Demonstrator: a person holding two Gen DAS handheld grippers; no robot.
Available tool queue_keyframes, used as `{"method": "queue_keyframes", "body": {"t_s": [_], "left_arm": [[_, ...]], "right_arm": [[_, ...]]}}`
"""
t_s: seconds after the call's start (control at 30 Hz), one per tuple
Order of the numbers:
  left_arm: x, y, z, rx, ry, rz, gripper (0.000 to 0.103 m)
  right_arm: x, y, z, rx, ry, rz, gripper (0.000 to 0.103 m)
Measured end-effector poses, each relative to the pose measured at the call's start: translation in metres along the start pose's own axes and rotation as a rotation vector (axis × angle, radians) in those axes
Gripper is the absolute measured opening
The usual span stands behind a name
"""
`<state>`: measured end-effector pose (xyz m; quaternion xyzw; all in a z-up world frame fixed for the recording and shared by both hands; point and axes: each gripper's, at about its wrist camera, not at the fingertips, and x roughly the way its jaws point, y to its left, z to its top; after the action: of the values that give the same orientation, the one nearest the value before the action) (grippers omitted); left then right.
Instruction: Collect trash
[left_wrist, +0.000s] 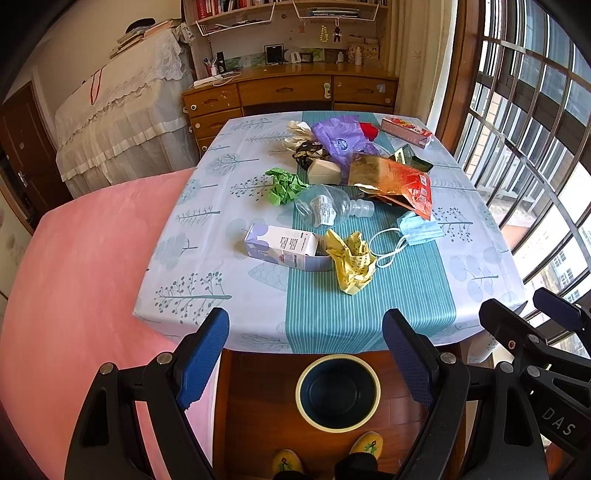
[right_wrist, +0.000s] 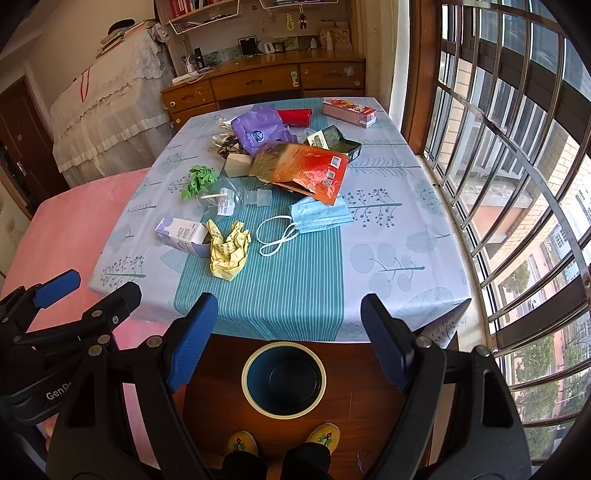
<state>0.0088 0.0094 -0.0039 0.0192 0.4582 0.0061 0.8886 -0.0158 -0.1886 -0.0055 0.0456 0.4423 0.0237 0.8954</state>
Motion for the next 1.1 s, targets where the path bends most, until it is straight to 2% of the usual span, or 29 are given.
{"method": "queue_keyframes", "body": {"t_s": [1.1], "left_arm": [[0.002, -0.016, 0.001, -0.088, 0.012, 0.065, 0.085]], "right_arm": [[0.019, -0.020, 0.019, -0.068, 0.016, 0.104, 0.078]]}}
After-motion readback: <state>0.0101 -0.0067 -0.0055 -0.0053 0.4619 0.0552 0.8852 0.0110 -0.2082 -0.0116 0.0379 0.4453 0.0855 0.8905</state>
